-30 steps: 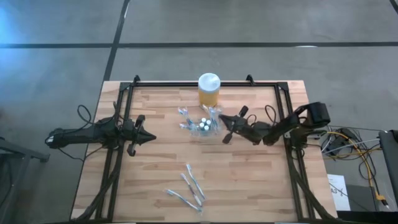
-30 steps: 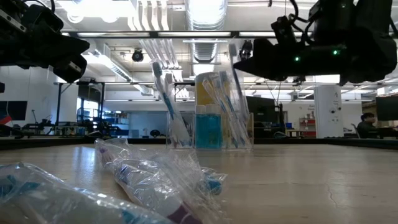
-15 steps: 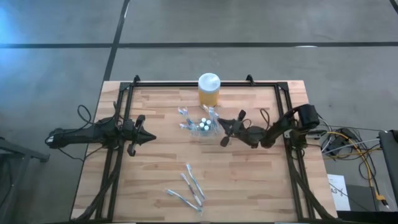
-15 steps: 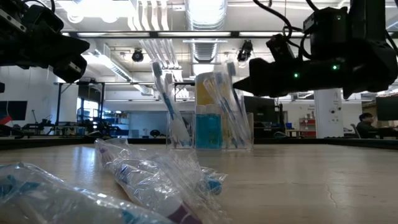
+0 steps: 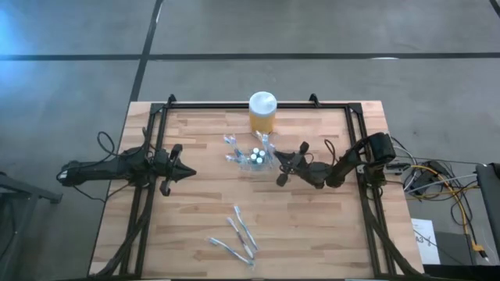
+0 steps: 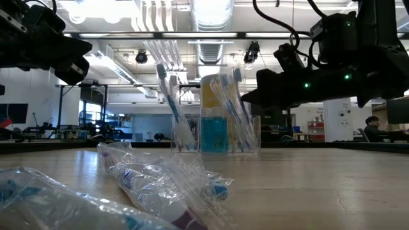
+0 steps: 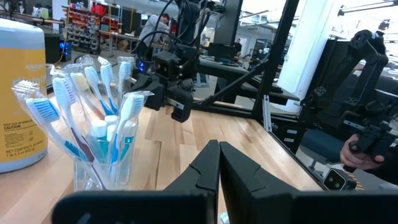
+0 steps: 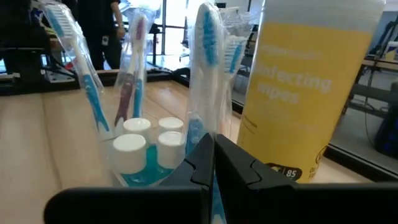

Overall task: Pick & Place toothbrushing station
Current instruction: Put the blue toothbrush into the transparent organizer

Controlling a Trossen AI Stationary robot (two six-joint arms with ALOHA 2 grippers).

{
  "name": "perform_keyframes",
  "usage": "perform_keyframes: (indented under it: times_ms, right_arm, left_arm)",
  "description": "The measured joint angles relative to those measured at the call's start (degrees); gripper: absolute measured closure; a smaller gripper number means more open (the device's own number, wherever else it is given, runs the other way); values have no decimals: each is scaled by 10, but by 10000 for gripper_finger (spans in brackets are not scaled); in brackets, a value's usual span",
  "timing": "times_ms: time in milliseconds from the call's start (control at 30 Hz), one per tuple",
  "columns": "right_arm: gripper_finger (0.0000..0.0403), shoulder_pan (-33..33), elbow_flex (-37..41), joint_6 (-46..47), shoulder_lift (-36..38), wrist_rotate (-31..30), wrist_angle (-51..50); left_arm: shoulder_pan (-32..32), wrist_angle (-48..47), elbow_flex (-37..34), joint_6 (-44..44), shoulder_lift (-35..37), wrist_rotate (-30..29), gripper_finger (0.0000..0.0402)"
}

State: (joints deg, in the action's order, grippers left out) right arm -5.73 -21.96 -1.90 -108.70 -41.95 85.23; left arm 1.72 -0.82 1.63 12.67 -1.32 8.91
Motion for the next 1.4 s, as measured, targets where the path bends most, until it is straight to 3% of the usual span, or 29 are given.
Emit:
perform_keyframes:
  times_ms: [200,400,567,733,833,967,1033,1167,1400]
  right_arm:
    - [380,-18,0,-18,33,4,-15]
    - [310,-19,-1,34,95,0,-131]
    - [255,-19,-1,43,181,-1,-201]
    - [225,-36,-4,32,314,-2,-268]
    - [218,-55,-28,40,401,-1,-375]
    - [221,-84,-117,109,468,10,-630]
    - [229,-97,-171,151,466,36,-757]
    - [247,-124,-266,207,418,84,-905]
    - [273,-159,-370,210,311,97,-955]
  left_arm:
    - [0,0,0,0,0,0,388]
    - [0,0,0,0,0,0,388]
    - [0,0,0,0,0,1,388]
    - [0,0,0,0,0,1,388]
    - [0,0,0,0,0,2,388]
    - [0,0,0,0,0,2,388]
    - [0,0,0,0,0,2,388]
    - [0,0,0,0,0,2,388]
    - [0,3,-1,0,0,2,388]
